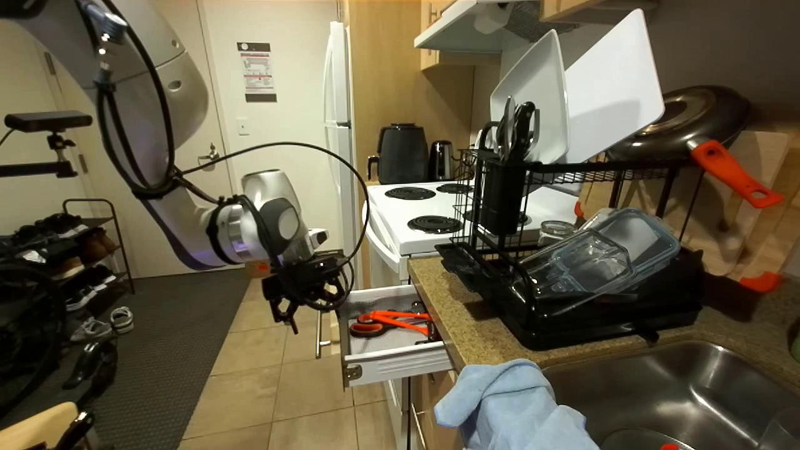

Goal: Open the top drawer of the kitchen unit

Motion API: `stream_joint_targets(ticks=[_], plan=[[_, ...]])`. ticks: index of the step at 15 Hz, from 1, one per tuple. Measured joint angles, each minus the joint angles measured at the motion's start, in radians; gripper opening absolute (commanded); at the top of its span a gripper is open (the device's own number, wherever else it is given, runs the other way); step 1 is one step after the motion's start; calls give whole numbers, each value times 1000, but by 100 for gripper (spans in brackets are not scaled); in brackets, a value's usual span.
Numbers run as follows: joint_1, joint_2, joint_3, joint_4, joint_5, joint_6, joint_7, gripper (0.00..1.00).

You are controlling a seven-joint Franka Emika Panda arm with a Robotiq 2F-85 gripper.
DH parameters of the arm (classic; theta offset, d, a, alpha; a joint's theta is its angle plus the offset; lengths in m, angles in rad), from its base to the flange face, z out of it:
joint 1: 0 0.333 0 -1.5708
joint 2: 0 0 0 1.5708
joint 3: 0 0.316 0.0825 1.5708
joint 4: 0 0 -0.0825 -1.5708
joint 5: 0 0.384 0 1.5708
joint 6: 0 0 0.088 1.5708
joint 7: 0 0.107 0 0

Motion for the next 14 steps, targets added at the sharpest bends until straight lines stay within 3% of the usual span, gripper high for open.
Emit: stream_joint_targets(ticks=[3,4,7,11,14], plan=[[-29,-9,68,71,170,-93,-55,100],[-5,-15,50,95,236,-110,-68,100],[150,-32,-100,180,385,-169,-71,100],[323,-14,-285,288,400,-269,88,100],[408,31,-372,350,400,-322,233,100]])
